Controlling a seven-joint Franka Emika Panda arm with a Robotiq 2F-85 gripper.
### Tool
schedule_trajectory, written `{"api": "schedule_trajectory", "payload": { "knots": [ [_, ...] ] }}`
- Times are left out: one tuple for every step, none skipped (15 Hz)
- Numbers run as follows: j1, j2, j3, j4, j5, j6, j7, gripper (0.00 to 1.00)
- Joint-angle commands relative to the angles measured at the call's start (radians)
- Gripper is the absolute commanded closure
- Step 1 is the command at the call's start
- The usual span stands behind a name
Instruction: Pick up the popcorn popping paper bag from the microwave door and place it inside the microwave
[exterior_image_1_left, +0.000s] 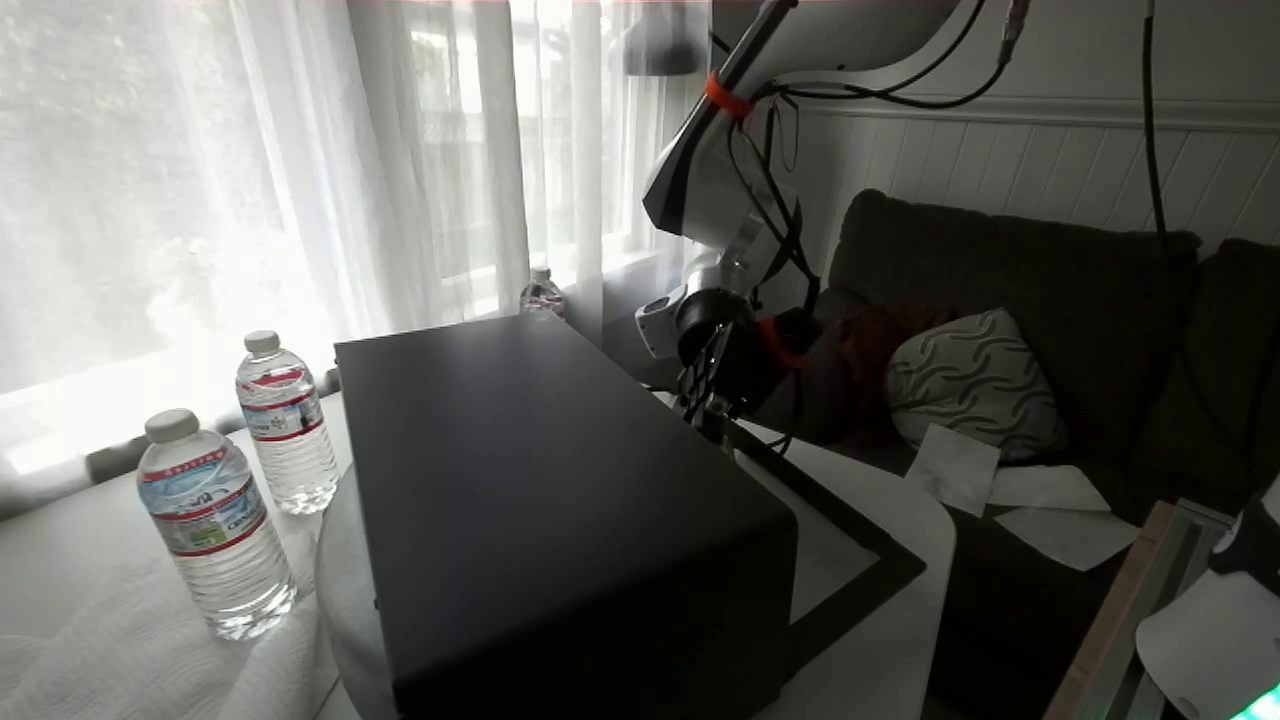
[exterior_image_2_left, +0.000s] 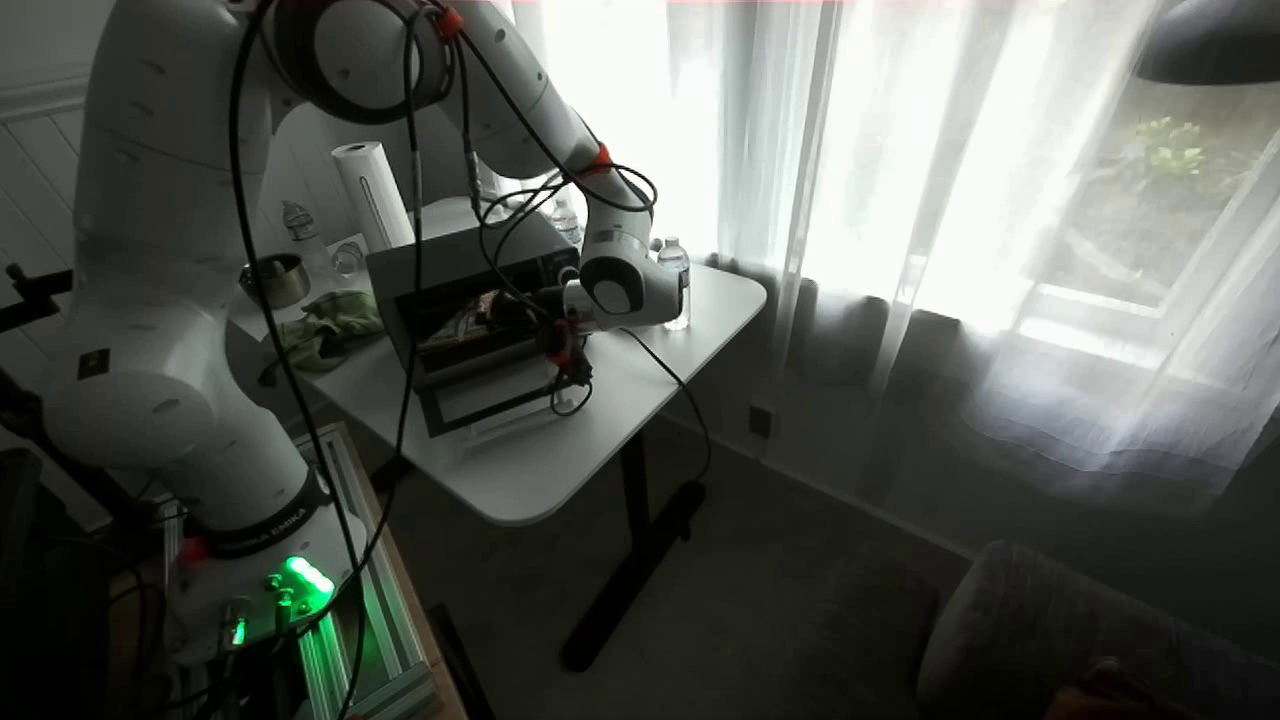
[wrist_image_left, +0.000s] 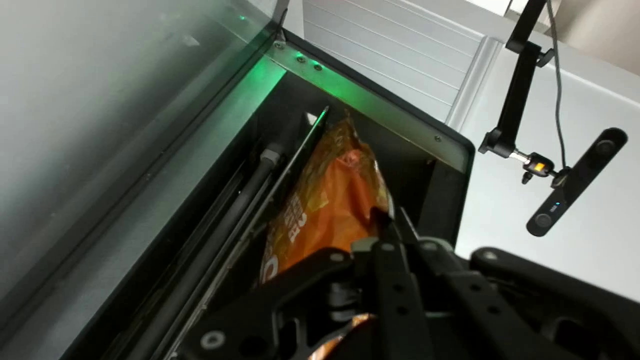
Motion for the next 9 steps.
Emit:
{"api": "schedule_trajectory", "payload": {
  "knots": [
    [0.043, -0.005, 0.001, 0.009, -0.010, 0.099, 0.082, 1.00],
    [0.049, -0.011, 0.005, 0.006, -0.004, 0.125, 0.102, 1.00],
    [0.053, -0.015, 0.009, 0.004, 0.001, 0.142, 0.126, 1.00],
    [0.059, -0.024, 0.013, -0.001, 0.006, 0.167, 0.146, 1.00],
    [0.064, -0.034, 0.017, -0.008, 0.014, 0.198, 0.164, 1.00],
    [0.067, -0.041, 0.024, -0.012, 0.018, 0.224, 0.174, 1.00],
    [0.069, -0.052, 0.033, -0.019, 0.028, 0.254, 0.179, 1.00],
    [0.068, -0.061, 0.042, -0.024, 0.039, 0.273, 0.185, 1.00],
    [0.066, -0.069, 0.052, -0.028, 0.051, 0.288, 0.186, 1.00]
  ]
}}
